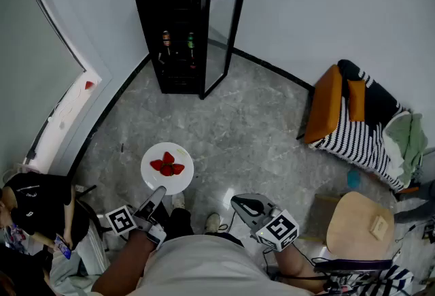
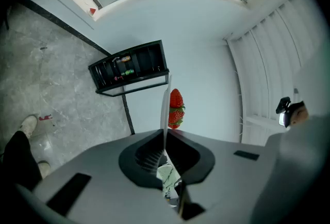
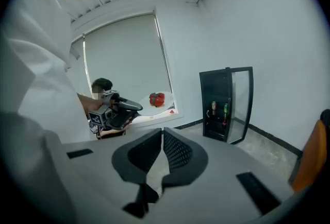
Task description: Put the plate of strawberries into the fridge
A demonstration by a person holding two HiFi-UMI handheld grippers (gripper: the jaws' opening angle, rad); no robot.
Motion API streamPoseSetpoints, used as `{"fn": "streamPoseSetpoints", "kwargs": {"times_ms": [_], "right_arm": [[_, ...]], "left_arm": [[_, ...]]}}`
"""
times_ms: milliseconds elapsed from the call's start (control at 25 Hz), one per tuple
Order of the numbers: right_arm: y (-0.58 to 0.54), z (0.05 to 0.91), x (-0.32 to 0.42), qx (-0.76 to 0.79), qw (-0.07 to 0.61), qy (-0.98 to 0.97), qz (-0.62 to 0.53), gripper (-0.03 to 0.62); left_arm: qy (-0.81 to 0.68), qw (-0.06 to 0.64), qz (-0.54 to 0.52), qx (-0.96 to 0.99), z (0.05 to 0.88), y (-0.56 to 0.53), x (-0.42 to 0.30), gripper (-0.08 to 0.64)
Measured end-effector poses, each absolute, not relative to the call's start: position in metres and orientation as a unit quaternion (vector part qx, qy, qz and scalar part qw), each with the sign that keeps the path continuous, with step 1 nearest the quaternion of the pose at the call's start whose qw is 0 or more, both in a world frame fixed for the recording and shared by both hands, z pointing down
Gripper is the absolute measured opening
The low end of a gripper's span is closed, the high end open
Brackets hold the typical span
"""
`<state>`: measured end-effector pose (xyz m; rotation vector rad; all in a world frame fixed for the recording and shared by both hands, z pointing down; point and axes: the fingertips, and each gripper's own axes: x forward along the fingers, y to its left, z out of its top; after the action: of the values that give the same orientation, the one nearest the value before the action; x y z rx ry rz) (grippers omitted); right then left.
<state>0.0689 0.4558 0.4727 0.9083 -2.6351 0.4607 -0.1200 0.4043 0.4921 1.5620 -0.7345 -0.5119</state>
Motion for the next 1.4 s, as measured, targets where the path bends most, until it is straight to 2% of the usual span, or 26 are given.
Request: {"fn": "streamPoseSetpoints", "kwargs": {"times_ms": [440,640,720,800,960,1120,1240,1400], "right_arm": [[0.387,0.459,0.010,0.308,0.176,-0.924,0.141,0.026],[0.339,0.450,-0.025,0.321,0.172,-0.921,0.138,0.029],[0.321,0.447,-0.042,0.325,0.172,-0.921,0.127,0.048],[0.305,0.445,-0.059,0.328,0.172,-0.921,0.118,0.098],[0.281,0.443,-0.084,0.326,0.169,-0.921,0.131,0.103],[0.249,0.447,-0.081,0.323,0.184,-0.920,0.123,0.103],[0.213,0.447,-0.072,0.324,0.172,-0.922,0.124,0.103],[0.151,0.448,-0.057,0.310,0.159,-0.930,0.118,0.103]], "left_arm": [[-0.315,0.623,-0.234,0.677,0.494,0.342,-0.169,0.023],[-0.314,0.602,-0.219,0.701,0.496,0.296,-0.203,0.023],[-0.314,0.598,-0.212,0.706,0.500,0.279,-0.218,0.024],[-0.312,0.598,-0.206,0.709,0.505,0.264,-0.231,0.025],[-0.298,0.616,-0.212,0.698,0.510,0.232,-0.241,0.023],[-0.295,0.627,-0.220,0.687,0.521,0.197,-0.236,0.023],[-0.282,0.654,-0.252,0.655,0.522,0.164,-0.222,0.023],[-0.293,0.649,-0.252,0.656,0.524,0.106,-0.208,0.024]]}}
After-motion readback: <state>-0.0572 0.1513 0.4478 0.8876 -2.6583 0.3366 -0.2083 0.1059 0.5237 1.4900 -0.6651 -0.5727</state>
